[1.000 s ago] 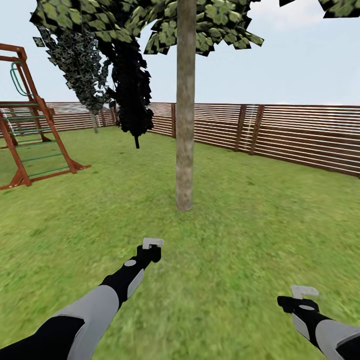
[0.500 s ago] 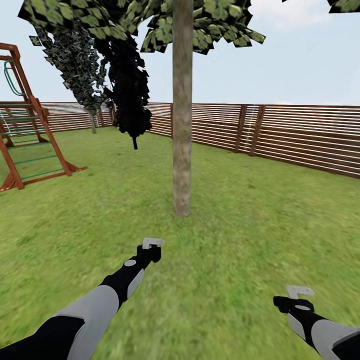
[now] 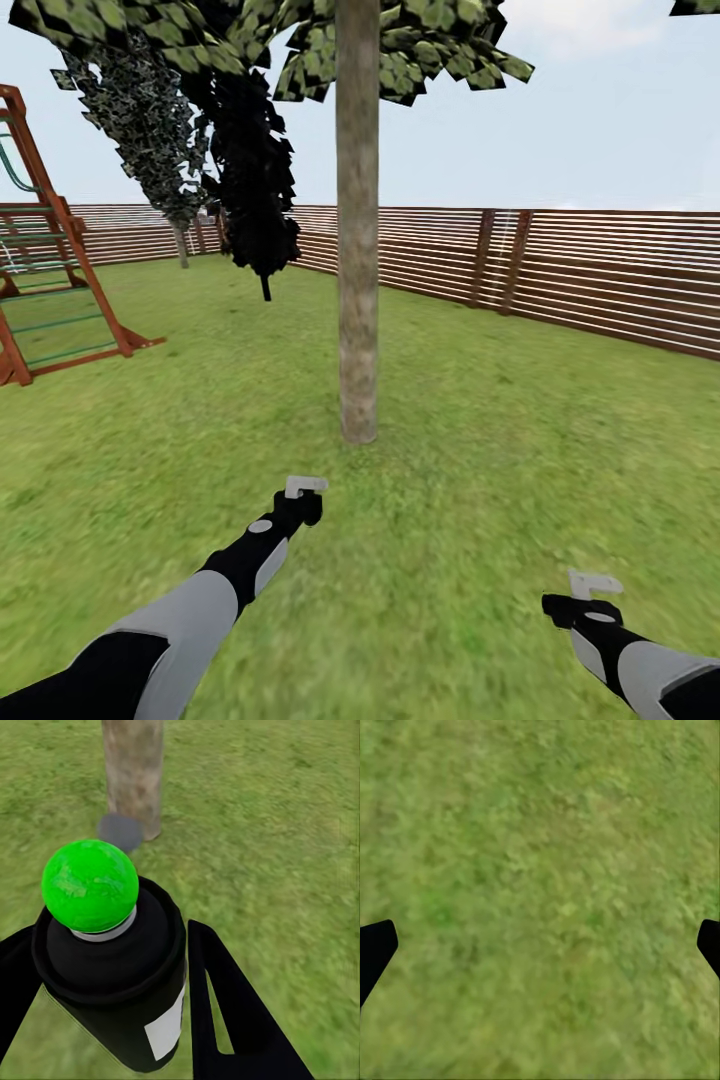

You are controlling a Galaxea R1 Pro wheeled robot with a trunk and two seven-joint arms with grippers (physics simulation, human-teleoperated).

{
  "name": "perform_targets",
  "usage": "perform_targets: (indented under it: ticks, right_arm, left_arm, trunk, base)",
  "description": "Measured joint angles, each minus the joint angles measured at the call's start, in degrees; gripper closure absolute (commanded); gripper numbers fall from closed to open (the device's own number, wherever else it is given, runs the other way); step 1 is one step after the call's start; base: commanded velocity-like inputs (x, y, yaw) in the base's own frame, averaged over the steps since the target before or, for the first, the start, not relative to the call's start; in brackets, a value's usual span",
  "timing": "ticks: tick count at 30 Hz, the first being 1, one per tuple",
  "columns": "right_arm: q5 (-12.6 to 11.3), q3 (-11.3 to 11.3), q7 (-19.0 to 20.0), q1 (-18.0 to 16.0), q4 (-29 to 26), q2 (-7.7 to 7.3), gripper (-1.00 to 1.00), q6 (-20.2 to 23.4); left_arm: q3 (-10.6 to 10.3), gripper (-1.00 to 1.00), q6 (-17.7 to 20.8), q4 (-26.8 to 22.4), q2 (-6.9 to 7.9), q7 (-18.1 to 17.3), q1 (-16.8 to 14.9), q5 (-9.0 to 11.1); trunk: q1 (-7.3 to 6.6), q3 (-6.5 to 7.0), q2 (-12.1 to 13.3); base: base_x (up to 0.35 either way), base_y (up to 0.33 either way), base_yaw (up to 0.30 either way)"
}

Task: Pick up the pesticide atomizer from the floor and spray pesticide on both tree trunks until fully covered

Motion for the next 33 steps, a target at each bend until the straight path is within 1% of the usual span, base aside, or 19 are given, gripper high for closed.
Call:
perform_targets:
  ticks: [13, 14, 15, 17, 18, 19, 20, 21, 23, 24, 33]
  right_arm:
    - [0.08, 0.0, 0.0, 0.43, 0.0, 0.44, -1.0, 0.0]
    - [0.08, 0.0, 0.0, 0.45, 0.0, 0.45, -1.0, 0.0]
    - [0.09, 0.0, 0.0, 0.46, 0.0, 0.45, -1.0, 0.0]
    - [0.09, 0.0, 0.0, 0.46, 0.0, 0.45, -1.0, 0.0]
    - [0.09, 0.0, 0.0, 0.46, 0.0, 0.45, -1.0, 0.0]
    - [0.09, 0.0, 0.0, 0.47, 0.0, 0.45, -1.0, 0.0]
    - [0.09, 0.0, 0.0, 0.47, 0.0, 0.45, -1.0, 0.0]
    - [0.09, 0.0, 0.0, 0.47, 0.0, 0.45, -1.0, 0.0]
    - [0.09, 0.0, 0.0, 0.47, 0.0, 0.45, -1.0, 0.0]
    - [0.09, 0.0, 0.0, 0.47, 0.0, 0.45, -1.0, 0.0]
    - [0.14, 0.0, 0.0, 0.47, 0.0, 0.45, -1.0, 0.0]
  left_arm:
    - [-0.36, 1.0, 0.31, -0.18, 0.06, 0.17, -0.01, -0.06]
    - [-0.3, 1.0, 0.33, -0.19, 0.07, 1.24, -0.01, -0.08]
    - [-0.29, 1.0, 0.34, -0.18, 0.06, 3.04, -0.02, -0.08]
    - [-0.28, 1.0, 0.34, -0.17, 0.03, 9.58, -0.02, -0.05]
    - [-0.33, 1.0, 0.34, -0.17, 0.0, 12.2, 0.0, -0.02]
    - [-0.42, 1.0, 0.35, -0.13, -0.13, 12.87, 0.01, 0.0]
    - [-0.48, 1.0, 0.36, -0.11, -0.32, 11.89, -0.01, 0.01]
    - [-0.54, 1.0, 0.36, -0.12, -0.55, 9.05, 0.0, 0.02]
    - [-0.5, 1.0, 0.37, -0.1, -0.71, 5.66, -0.02, -0.01]
    - [-0.45, 1.0, 0.36, -0.11, -0.74, 4.82, -0.01, -0.05]
    - [-0.31, 1.0, 0.39, -0.24, -0.71, 4.16, -0.03, -0.07]
  trunk:
    - [0.0, 0.0, 0.0]
    - [0.0, 0.0, 0.0]
    - [0.0, 0.0, 0.0]
    - [0.0, 0.0, 0.0]
    - [0.0, 0.0, 0.0]
    - [0.0, 0.0, 0.0]
    - [0.0, 0.0, 0.0]
    - [0.0, 0.0, 0.0]
    - [0.0, 0.0, 0.0]
    - [0.0, 0.0, 0.0]
    - [0.0, 0.0, 0.0]
  base:
    - [0.35, -0.11, 0.0]
    - [0.35, -0.111, 0.0]
    - [0.35, -0.112, 0.0]
    - [0.35, -0.112, 0.0]
    - [0.35, -0.111, 0.0]
    - [0.35, -0.097, 0.0]
    - [0.35, -0.053, 0.0]
    - [0.35, -0.034, 0.0]
    - [0.35, -0.013, 0.0]
    - [0.35, -0.006, 0.0]
    - [0.35, -0.001, 0.0]
